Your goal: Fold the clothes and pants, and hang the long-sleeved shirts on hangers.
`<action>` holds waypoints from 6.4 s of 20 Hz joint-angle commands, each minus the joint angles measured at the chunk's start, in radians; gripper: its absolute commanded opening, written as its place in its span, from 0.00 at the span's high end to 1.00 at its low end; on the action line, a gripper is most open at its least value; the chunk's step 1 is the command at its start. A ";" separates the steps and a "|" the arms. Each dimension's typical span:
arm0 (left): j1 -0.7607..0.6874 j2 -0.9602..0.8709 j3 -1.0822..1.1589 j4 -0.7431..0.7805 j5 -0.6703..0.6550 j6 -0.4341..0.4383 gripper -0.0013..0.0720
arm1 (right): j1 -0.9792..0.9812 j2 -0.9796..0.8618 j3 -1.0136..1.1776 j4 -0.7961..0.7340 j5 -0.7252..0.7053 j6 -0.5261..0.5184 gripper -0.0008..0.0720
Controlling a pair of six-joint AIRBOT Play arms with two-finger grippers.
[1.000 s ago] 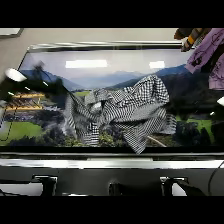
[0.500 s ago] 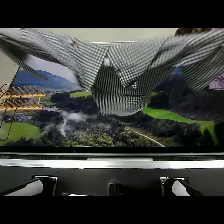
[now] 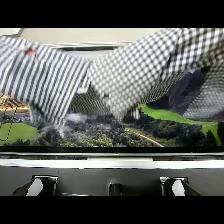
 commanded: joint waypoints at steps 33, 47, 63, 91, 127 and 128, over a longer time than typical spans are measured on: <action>-0.344 -0.351 -0.101 -0.082 -0.303 0.177 0.95 | 0.244 -0.342 -0.008 0.005 0.173 -0.110 0.95; -0.425 -0.375 -0.975 -0.044 -0.017 0.191 0.95 | 0.386 -0.347 -0.901 -0.469 0.034 -0.072 0.95; -0.407 -0.145 -0.978 -0.113 -0.039 0.187 0.00 | 0.410 -0.162 -1.084 -0.430 0.029 -0.142 0.11; -1.076 -0.542 -1.167 -0.502 0.517 0.128 0.94 | 0.855 -0.337 -1.350 -0.213 -0.361 0.050 0.95; -0.680 -0.489 -1.004 -0.579 0.288 0.157 0.28 | 0.851 -0.211 -1.163 -0.328 -0.624 0.382 0.41; -0.630 -0.481 -0.969 -0.533 0.274 0.155 0.28 | 0.852 -0.211 -1.097 -0.447 -0.530 0.381 0.41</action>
